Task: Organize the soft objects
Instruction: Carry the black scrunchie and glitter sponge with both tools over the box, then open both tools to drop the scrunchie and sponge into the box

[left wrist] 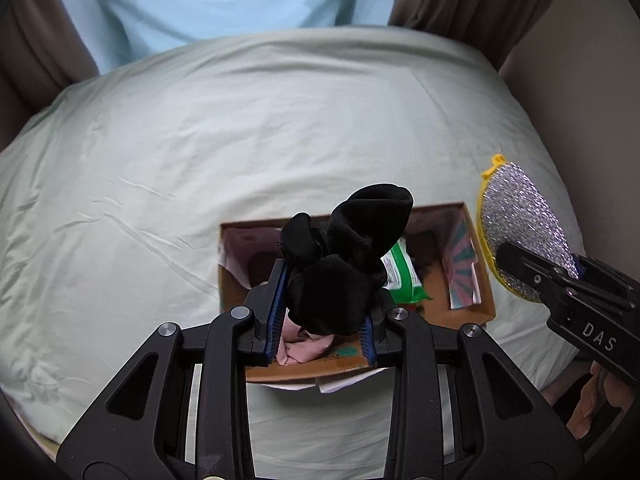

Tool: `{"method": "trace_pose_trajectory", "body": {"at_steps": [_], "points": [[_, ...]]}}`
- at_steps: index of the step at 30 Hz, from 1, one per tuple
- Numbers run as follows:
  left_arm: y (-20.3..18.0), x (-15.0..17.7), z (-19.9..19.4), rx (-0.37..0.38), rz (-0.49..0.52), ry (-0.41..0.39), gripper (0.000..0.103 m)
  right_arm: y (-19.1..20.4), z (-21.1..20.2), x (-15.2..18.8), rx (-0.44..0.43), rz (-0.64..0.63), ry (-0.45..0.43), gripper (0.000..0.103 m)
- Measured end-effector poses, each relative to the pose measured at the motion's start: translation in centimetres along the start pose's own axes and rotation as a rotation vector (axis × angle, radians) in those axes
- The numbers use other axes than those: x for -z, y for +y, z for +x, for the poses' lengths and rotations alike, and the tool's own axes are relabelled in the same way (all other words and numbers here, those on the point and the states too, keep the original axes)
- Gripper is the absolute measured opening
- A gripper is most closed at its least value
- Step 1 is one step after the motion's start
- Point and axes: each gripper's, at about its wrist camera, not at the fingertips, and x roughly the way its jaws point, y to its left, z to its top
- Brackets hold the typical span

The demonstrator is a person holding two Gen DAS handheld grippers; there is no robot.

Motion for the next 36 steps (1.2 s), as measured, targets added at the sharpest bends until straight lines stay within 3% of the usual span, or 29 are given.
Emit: {"method": "trace_pose_trajectory", "body": {"at_steps": [4, 7, 12, 15, 19, 20, 22, 23, 32, 36], "points": [[-0.8, 0.6, 3.6, 0.038, 0.036, 0.072, 0.028, -1.1, 3.1, -0.3, -0.009, 0.068, 0.084, 0.042], [-2.0, 1.4, 6.1, 0.031, 0.071, 0.122, 0.028, -2.6, 6.0, -0.3, -0.044, 0.155, 0.165, 0.042], [-3.0, 2.0, 9.5, 0.027, 0.08, 0.199, 0.028, -4.3, 9.2, -0.7, -0.025, 0.203, 0.256, 0.042], [-3.5, 1.9, 11.1, 0.021, 0.114, 0.23, 0.028, -4.9, 10.6, -0.6, -0.03, 0.253, 0.288, 0.043], [-3.8, 1.9, 11.3, 0.04, 0.106, 0.223, 0.028, -5.2, 11.6, -0.6, -0.021, 0.287, 0.321, 0.051], [-4.0, 1.8, 11.3, 0.043, 0.105, 0.22, 0.033, -5.2, 11.8, -0.6, -0.015, 0.291, 0.331, 0.055], [-4.2, 1.7, 11.3, 0.028, 0.111, 0.225, 0.071, -5.3, 12.2, -0.5, 0.013, 0.311, 0.345, 0.077], [-4.2, 1.6, 11.2, 0.011, 0.115, 0.225, 0.102, -5.4, 12.3, -0.5, 0.032, 0.324, 0.352, 0.08], [-2.9, 2.7, 10.2, 0.003, 0.11, 0.205, 0.103, -4.8, 11.0, -1.1, 0.103, 0.231, 0.322, 0.082], [-2.4, 2.7, 8.8, 0.008, 0.08, 0.192, 0.103, -4.8, 10.3, -0.9, 0.077, 0.217, 0.32, 0.082]]}}
